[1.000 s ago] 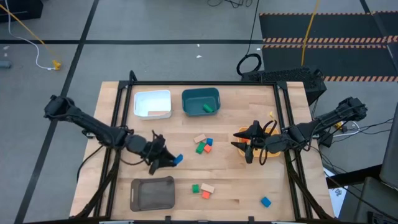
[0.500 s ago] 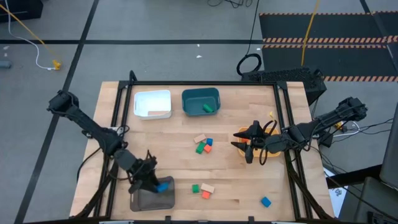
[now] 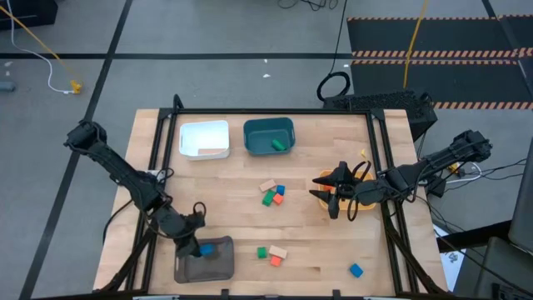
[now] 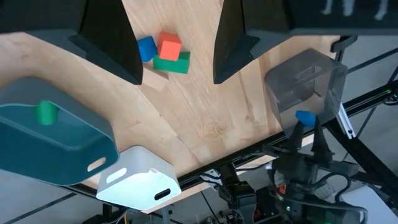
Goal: Sort & place blocks by color
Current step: Put the left blue block into the black bin, then put the top orange block into the yellow bin
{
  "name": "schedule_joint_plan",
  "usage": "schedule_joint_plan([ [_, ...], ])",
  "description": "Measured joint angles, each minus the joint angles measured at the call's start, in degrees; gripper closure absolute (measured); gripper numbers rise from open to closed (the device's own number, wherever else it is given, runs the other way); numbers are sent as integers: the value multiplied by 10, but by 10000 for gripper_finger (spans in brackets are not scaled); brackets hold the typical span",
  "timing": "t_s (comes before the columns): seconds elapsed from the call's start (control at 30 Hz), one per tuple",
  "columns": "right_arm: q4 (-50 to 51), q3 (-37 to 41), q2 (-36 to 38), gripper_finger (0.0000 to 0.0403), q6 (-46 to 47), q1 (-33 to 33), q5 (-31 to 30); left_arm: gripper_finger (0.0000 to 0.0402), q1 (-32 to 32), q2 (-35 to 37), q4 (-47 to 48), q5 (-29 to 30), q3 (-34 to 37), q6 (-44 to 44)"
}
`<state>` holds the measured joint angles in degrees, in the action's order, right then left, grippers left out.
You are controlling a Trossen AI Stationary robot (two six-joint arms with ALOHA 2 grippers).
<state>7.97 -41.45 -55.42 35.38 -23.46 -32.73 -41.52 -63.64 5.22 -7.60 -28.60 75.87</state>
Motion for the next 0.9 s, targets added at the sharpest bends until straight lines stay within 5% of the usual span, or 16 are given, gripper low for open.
schedule_joint_plan([
  [0.63,0,0,0,216,0,0,0,227,18,0,14,-33,0,55],
  [0.9,-1,0,0,216,0,0,0,227,61,0,-32,-33,0,-11],
])
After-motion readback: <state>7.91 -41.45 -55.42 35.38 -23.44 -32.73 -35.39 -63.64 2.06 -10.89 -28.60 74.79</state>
